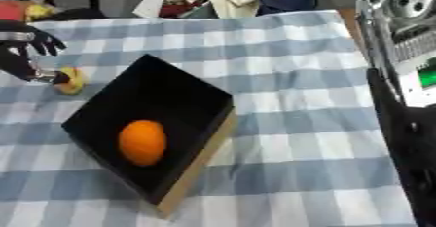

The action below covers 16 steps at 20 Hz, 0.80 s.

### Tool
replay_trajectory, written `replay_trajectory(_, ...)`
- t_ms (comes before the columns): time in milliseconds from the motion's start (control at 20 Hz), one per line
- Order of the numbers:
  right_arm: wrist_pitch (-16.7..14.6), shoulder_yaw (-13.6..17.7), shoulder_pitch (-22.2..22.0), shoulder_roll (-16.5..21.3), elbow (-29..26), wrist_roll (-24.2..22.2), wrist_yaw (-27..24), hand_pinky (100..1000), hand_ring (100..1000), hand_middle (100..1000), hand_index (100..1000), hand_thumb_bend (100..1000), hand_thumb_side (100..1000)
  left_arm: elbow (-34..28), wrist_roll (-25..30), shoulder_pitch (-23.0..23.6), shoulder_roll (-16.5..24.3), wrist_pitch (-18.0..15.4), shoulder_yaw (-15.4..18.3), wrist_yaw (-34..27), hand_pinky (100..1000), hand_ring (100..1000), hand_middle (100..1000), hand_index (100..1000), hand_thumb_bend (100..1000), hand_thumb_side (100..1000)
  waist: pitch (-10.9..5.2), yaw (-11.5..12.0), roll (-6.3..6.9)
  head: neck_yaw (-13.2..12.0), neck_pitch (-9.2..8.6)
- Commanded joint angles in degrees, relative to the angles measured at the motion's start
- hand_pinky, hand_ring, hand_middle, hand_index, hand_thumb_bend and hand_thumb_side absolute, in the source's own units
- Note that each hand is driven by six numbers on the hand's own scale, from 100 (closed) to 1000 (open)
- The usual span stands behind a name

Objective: Pick up objects on the table and place them in the box.

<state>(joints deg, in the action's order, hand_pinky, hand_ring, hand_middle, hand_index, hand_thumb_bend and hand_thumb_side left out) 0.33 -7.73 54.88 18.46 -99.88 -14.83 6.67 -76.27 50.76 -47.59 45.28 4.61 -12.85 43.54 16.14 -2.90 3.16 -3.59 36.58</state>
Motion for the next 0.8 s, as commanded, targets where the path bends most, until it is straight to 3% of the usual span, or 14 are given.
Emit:
replay_trajectory(50, 0.1, 0.7, 0.9, 0.5, -1.1, -0.1, 0.2, 929, 861, 812, 923, 100, 845, 0.4, -1.2, -0.8, 0.9, 0.7, 0.6, 3.3, 804, 882, 827, 962, 448, 655, -0.9, -0.1, 0.0, -0.4, -0.87)
replay_trajectory(800, -0.1, 0.9, 1.5, 0.7, -0.8, -0.7, 0.2, 932, 863, 813, 927, 100, 856, 4.3, -4.2, -1.0, -0.9, 2.7, 1.6, 7.0, 769, 852, 774, 885, 359, 653, 0.49, -0.5, -0.02, -0.7, -1.65)
